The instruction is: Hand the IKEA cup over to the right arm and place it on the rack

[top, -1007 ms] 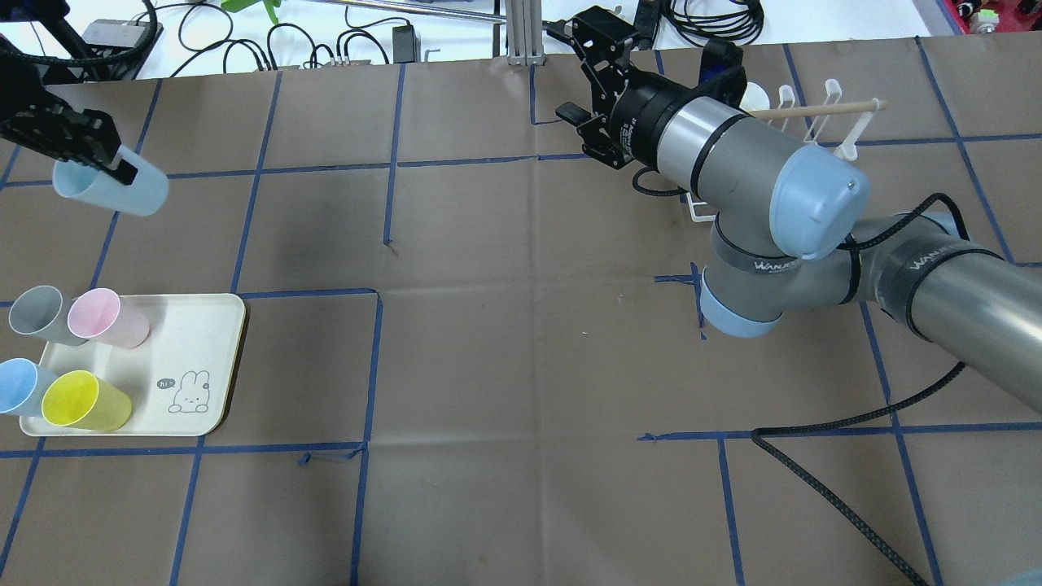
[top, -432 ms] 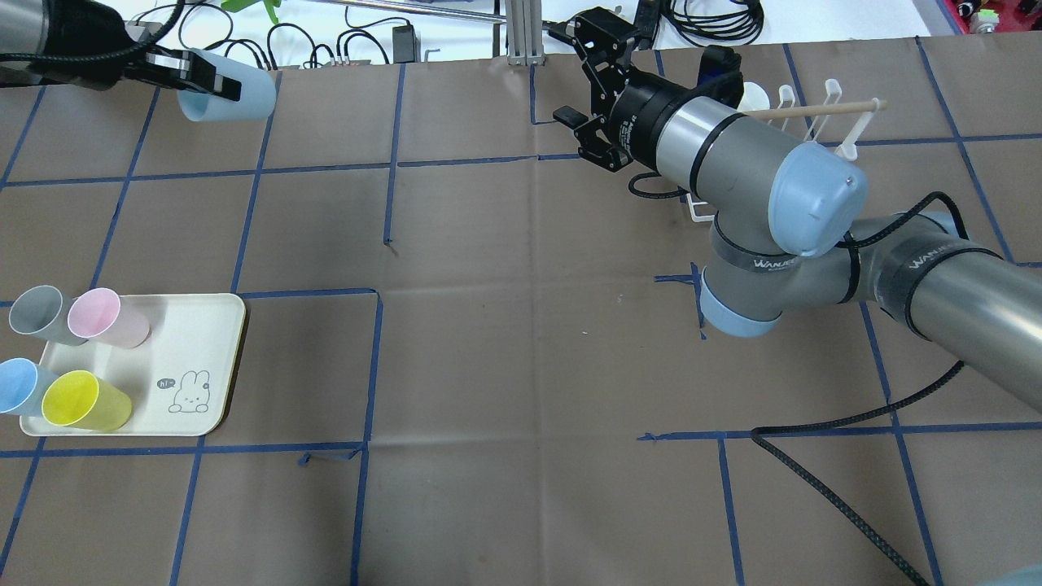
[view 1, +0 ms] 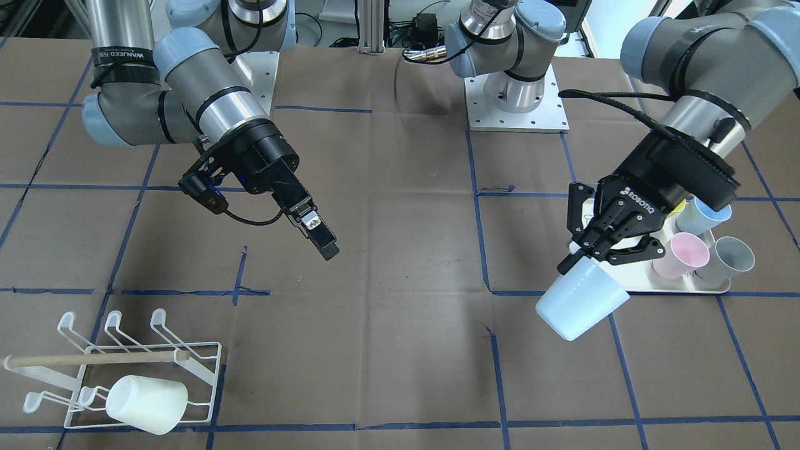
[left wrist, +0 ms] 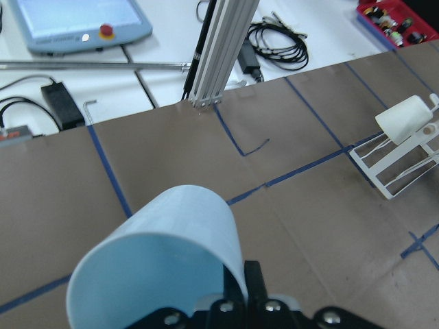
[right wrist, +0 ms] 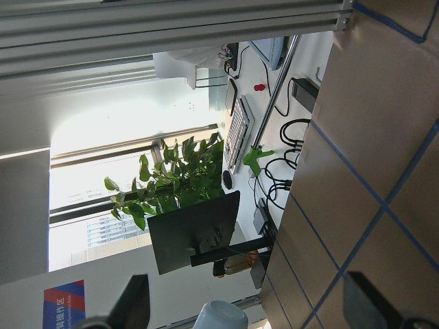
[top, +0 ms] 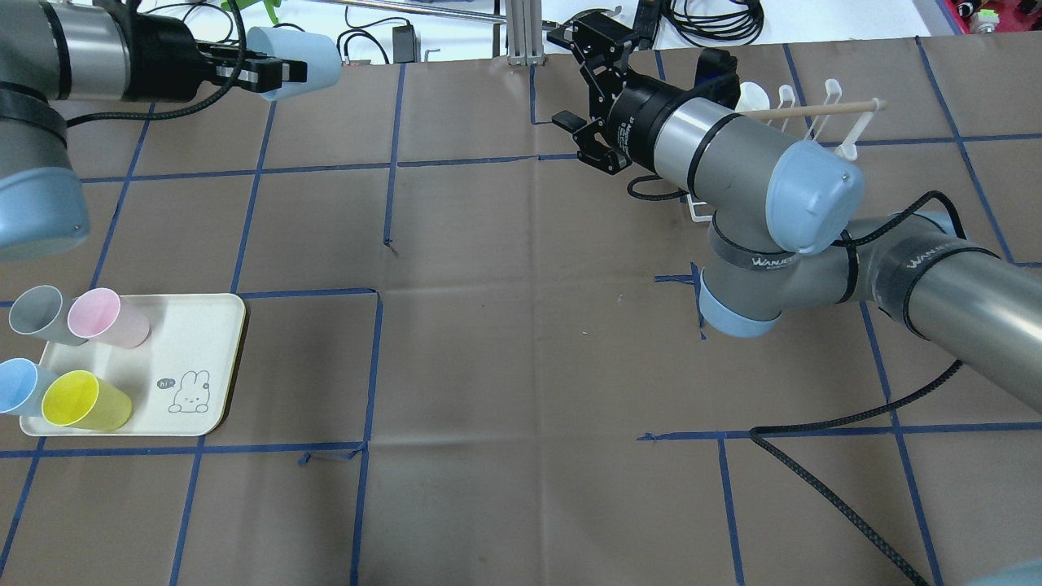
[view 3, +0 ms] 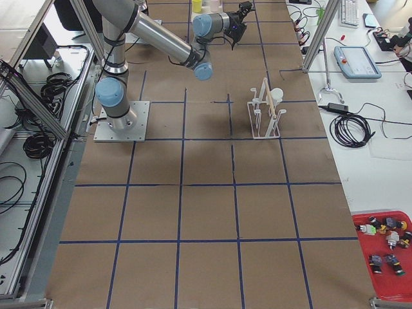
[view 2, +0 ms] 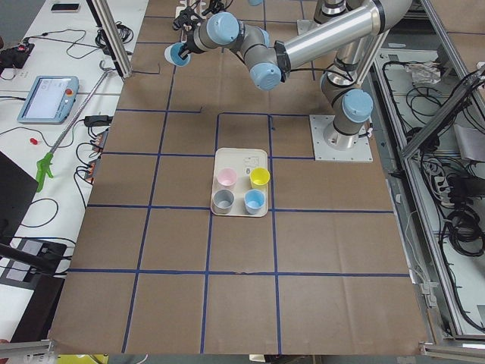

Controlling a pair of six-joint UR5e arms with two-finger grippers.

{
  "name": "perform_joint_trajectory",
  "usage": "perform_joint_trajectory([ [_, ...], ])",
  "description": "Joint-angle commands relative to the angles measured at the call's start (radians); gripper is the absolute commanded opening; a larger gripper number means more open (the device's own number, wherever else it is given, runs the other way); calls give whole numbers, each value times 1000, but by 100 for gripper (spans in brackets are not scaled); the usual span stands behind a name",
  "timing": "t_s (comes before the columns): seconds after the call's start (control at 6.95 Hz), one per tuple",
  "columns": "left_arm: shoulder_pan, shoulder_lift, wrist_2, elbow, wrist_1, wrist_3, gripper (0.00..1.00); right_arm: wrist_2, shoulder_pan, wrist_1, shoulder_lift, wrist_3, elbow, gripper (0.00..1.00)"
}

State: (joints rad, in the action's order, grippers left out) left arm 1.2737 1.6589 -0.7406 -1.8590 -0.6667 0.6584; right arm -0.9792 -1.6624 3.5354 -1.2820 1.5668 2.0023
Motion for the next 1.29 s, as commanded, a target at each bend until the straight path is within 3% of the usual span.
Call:
perform_joint_trajectory([
  [0.0,16,1,114,-194,355,-3,0,97,-2,-25,7,-7,0,100],
  [0.29,62,27,113,-303,572,-28,0,91,-2,-27,9,-5,0,100],
  [0.58,125,138,92,-302,778,-125,1,64,-4,-23,7,-4,0,100],
  [0.72,175,134,28,-298,817,-255,1,-29,-13,-23,9,-5,0,100],
  [0.86,267,124,-100,-278,822,-342,1,-79,-40,-24,22,-7,1,100],
  [1.01,361,143,-220,-244,837,-430,1,-84,-45,-20,48,-7,0,100],
  [1.15,407,153,-270,-230,851,-448,1,-84,-46,-23,53,-7,0,100],
])
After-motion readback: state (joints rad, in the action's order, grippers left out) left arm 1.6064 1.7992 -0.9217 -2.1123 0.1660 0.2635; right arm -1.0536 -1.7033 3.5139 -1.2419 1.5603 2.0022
